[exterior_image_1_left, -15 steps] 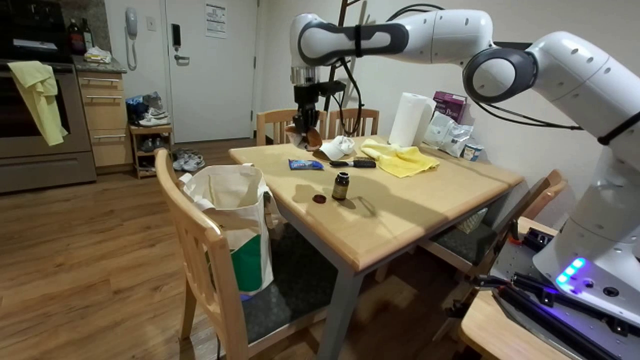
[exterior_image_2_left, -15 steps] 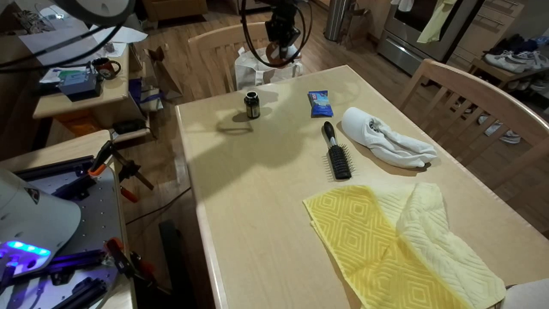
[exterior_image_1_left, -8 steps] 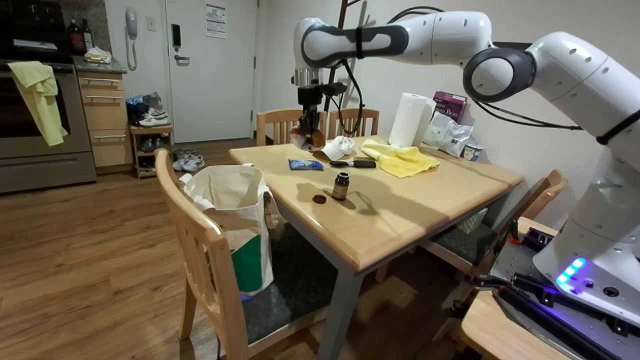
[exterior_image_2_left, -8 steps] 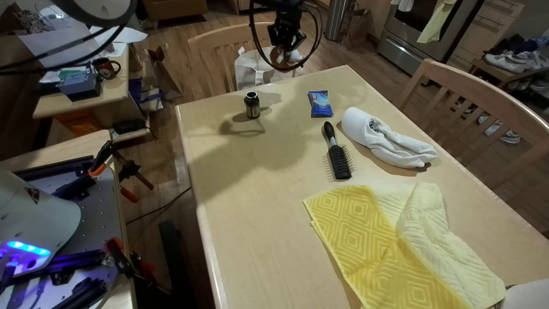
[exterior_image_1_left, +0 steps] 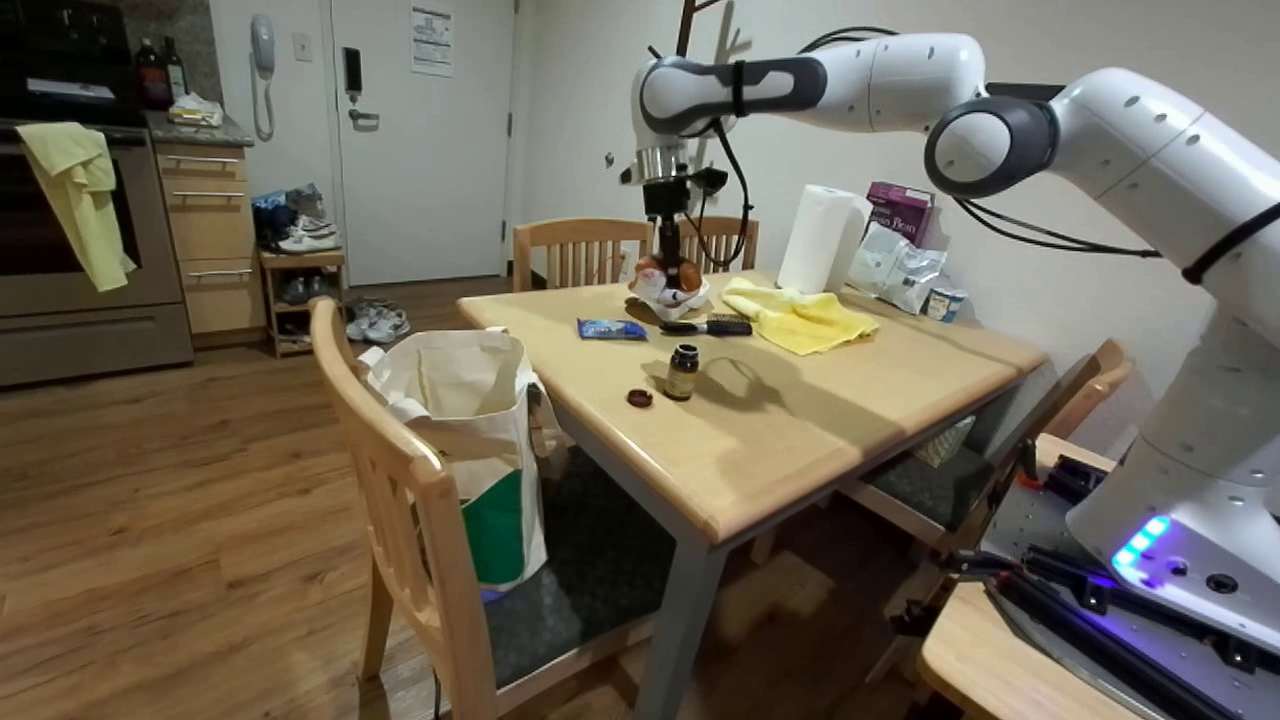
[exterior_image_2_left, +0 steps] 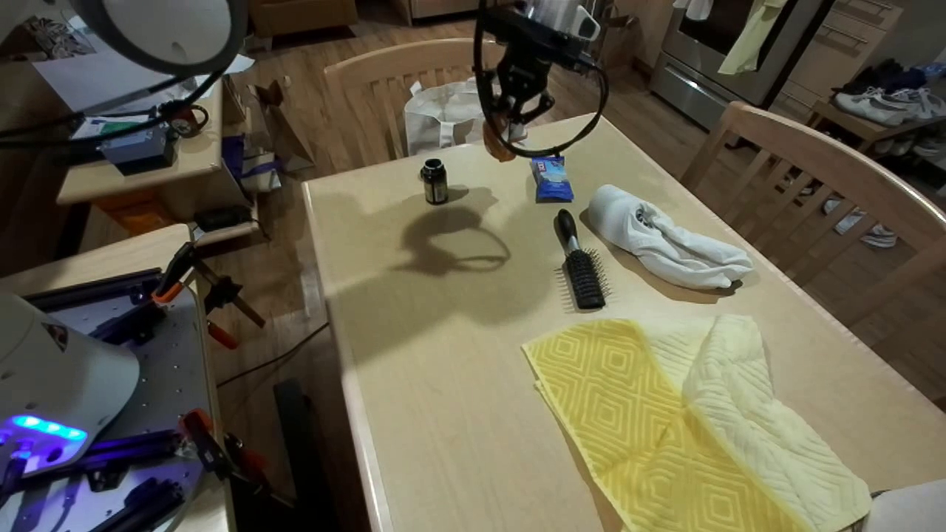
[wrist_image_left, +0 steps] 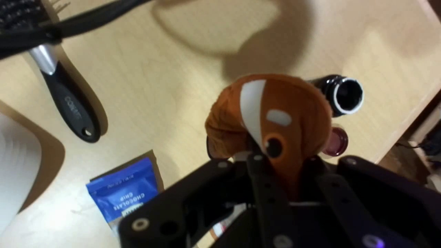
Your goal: Move the toy from left to right.
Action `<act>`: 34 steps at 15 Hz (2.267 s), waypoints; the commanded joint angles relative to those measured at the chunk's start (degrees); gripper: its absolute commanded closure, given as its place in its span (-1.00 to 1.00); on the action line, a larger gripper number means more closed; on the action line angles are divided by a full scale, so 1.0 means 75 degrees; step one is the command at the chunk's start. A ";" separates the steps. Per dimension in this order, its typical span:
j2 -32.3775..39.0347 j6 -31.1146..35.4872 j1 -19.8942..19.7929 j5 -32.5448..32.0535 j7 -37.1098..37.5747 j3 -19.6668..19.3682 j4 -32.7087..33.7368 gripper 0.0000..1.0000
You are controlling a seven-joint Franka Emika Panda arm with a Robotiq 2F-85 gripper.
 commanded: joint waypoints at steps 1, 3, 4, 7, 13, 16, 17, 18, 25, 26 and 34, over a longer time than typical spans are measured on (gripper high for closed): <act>-0.0002 -0.0177 -0.0232 0.0151 0.0016 0.0024 -0.0026 0.78; -0.0002 -0.0341 -0.0477 0.0294 0.0041 0.0031 -0.0046 0.78; -0.0003 -0.0352 -0.0483 0.0302 0.0059 0.0035 -0.0047 0.84; 0.0114 -0.1088 -0.0830 0.0393 -0.1201 0.0248 0.0005 0.83; 0.0295 -0.2220 -0.2068 0.0687 -0.2419 0.0188 -0.0604 0.83; 0.0200 -0.1743 -0.2336 0.0361 -0.3063 0.0081 -0.1035 0.83; 0.0197 -0.1736 -0.2371 0.0362 -0.2965 0.0036 -0.1081 0.84; 0.0411 -0.1905 -0.2381 0.0442 -0.2794 0.0037 -0.0744 0.78; 0.0897 -0.3307 -0.3052 0.0510 -0.2753 0.0088 -0.0394 0.83; 0.0985 -0.3562 -0.3220 0.0509 -0.2703 0.0022 -0.0384 0.83; 0.1649 -0.4747 -0.4282 0.0691 -0.2697 -0.0132 -0.0455 0.78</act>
